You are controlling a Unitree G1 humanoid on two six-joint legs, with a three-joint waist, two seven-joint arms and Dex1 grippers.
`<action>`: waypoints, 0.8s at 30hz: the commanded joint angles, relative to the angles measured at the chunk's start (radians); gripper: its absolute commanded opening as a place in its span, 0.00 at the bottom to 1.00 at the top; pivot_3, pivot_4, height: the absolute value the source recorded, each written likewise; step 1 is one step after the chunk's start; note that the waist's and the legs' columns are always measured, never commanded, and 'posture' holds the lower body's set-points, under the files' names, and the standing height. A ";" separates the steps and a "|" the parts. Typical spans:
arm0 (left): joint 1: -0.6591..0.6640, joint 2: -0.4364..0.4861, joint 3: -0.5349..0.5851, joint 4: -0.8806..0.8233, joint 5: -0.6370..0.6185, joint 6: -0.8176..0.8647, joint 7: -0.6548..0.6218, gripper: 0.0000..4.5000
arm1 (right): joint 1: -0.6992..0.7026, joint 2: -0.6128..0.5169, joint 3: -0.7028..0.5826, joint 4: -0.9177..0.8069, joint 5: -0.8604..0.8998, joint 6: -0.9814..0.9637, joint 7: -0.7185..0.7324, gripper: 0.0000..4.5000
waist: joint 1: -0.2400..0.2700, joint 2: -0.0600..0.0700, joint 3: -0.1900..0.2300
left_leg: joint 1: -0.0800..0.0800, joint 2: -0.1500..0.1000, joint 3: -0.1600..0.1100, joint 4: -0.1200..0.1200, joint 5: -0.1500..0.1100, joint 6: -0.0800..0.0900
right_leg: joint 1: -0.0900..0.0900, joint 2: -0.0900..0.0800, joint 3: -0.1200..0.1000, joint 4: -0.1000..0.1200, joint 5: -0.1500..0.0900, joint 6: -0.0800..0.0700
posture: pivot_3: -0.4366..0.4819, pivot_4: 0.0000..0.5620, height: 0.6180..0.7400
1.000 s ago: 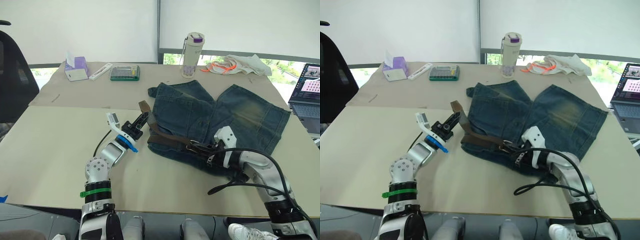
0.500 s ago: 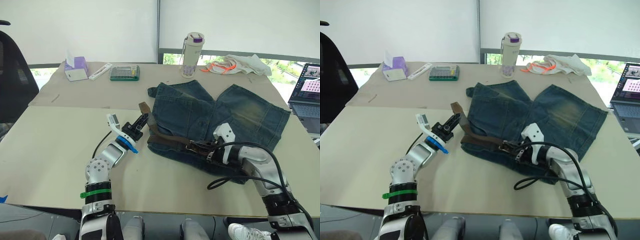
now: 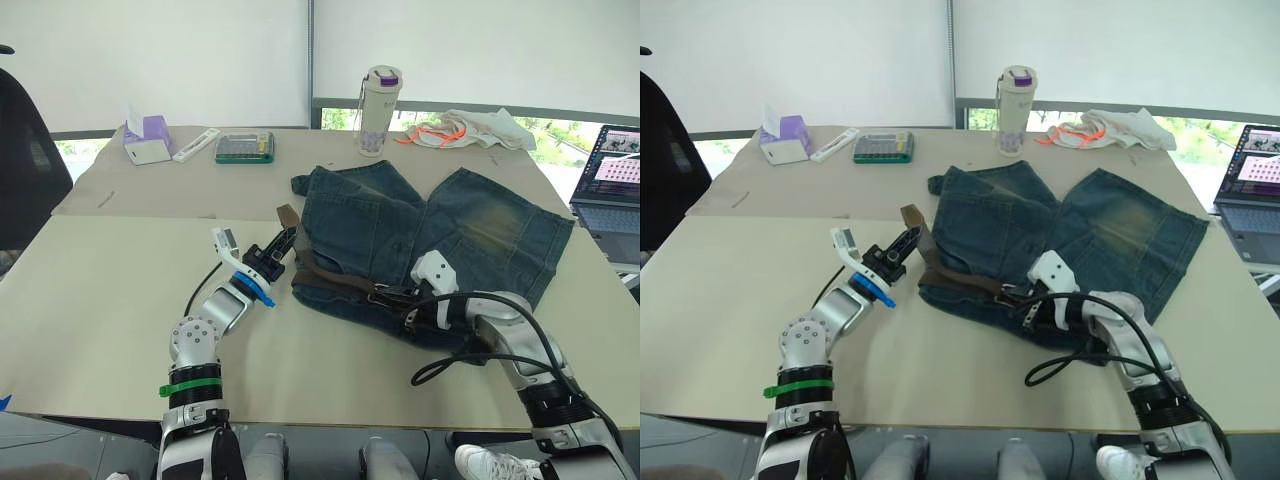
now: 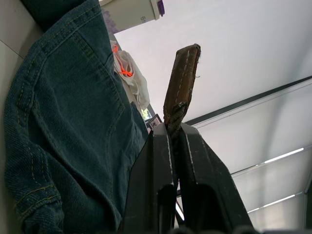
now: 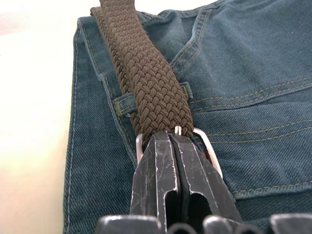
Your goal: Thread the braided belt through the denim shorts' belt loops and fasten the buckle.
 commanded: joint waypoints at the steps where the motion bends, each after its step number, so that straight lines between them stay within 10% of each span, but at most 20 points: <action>1: -0.026 0.020 -0.034 -0.051 0.039 -0.042 -0.056 0.00 | 0.007 -0.023 0.044 0.040 -0.052 0.134 -0.037 0.00 | 0.000 -0.001 0.000 | 0.001 0.000 0.000 0.000 0.000 0.000 | 0.001 0.000 0.000 0.000 0.000 0.000 | 0.48 0.27 1.00; 14: -0.256 0.073 -0.277 -0.044 0.350 -0.301 -0.340 0.00 | -0.026 -0.033 0.105 0.040 -0.061 0.330 -0.072 0.00 | 0.002 -0.005 -0.003 | 0.012 0.000 0.000 -0.002 0.000 0.000 | 0.013 0.000 0.000 -0.004 0.000 0.000 | 0.48 0.27 1.00; 24: -0.336 -0.007 -0.249 -0.161 0.218 -0.235 -0.350 0.00 | -0.031 -0.032 0.125 0.032 -0.057 0.357 -0.082 0.00 | -0.001 -0.005 -0.003 | 0.012 0.000 0.000 -0.002 0.000 0.000 | 0.013 0.000 0.000 -0.004 -0.002 0.004 | 0.48 0.27 1.00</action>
